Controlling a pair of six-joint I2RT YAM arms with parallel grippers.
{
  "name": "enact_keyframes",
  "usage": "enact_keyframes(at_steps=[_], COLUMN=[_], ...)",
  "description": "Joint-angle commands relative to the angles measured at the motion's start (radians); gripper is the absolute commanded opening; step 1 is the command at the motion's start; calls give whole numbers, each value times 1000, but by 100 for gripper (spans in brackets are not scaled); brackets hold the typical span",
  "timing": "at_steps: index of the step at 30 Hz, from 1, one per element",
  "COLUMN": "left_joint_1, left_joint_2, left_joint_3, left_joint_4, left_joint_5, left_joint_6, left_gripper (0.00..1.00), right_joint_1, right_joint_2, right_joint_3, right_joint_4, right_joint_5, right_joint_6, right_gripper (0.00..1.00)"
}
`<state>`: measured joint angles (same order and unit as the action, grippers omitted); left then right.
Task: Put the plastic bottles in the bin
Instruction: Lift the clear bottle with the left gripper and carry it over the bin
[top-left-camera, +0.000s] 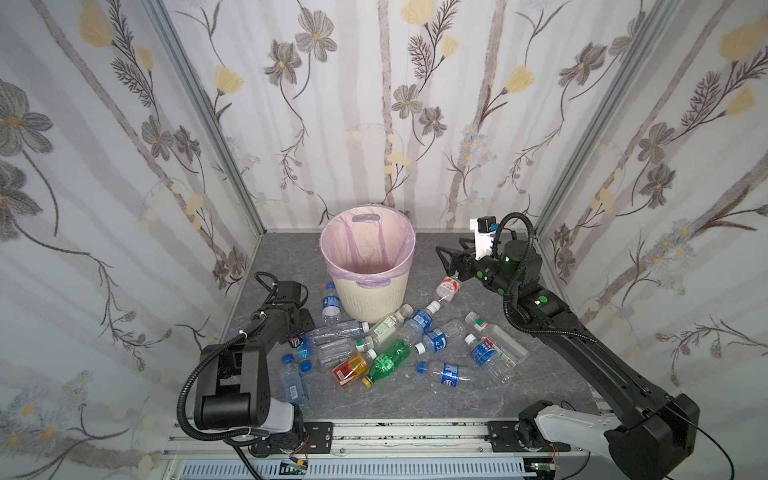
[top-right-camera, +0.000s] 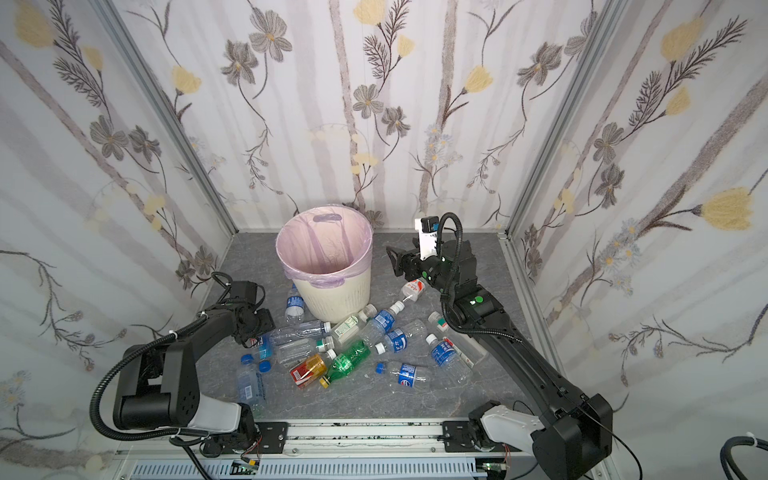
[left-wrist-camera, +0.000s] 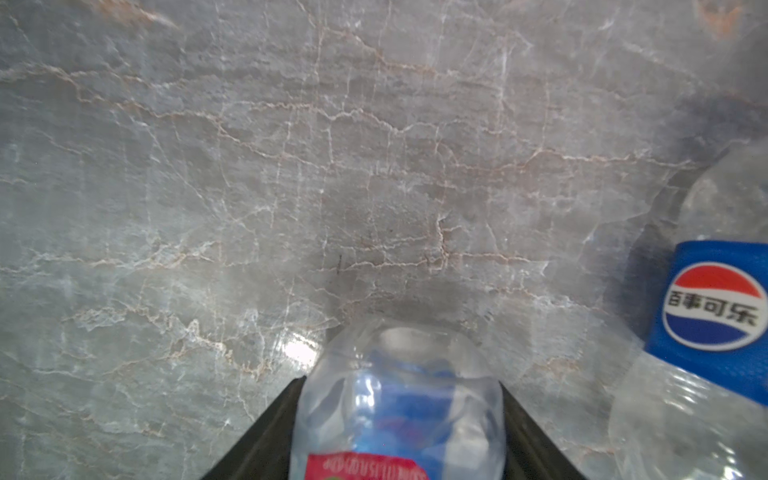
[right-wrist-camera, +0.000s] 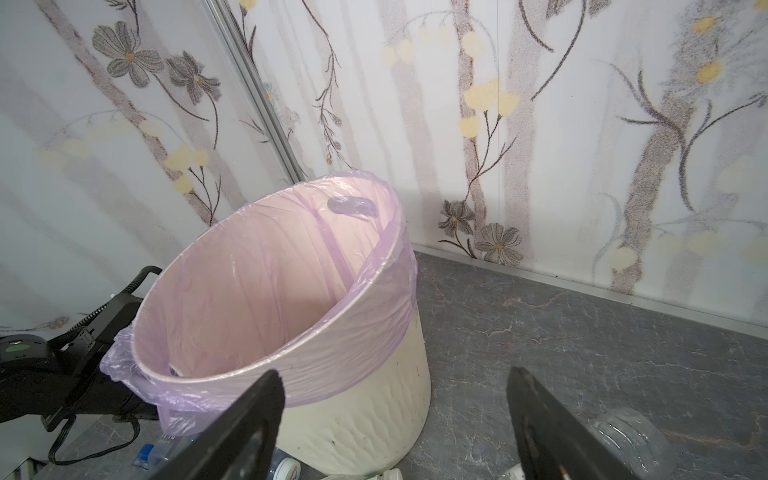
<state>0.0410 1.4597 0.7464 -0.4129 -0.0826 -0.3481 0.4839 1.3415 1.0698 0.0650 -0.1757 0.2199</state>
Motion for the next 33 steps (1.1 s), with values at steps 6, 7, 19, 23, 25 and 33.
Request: enact_keyframes(at_steps=[6,7,19,23,25,33], left_joint_1=[0,0,2,2,1,1], left_joint_2=[5,5,-33,-59,-68,-91], left_joint_3=[18,21,153,234,278,459], left_joint_4=[-17,-18,-129,-172,-196,-256], left_joint_5=[-22,-25,-47,-54,-64,-88], left_joint_6=[-12,-10,48,59,69,100], left_gripper=[58,56,48,48,48,48], right_joint_1=[-4,-5,-11,-10,-11,-12], right_joint_2=[-4,-5,-10,-5,-10,-35], right_joint_3=[-25,-29,-37,-39,-44,-59], right_joint_4=[63,65,50,52,55,23], right_joint_5=[6,7,17,9,8,30], right_joint_6=[20,20,31,46,51,41], right_gripper=[84,84,84,84,84,84])
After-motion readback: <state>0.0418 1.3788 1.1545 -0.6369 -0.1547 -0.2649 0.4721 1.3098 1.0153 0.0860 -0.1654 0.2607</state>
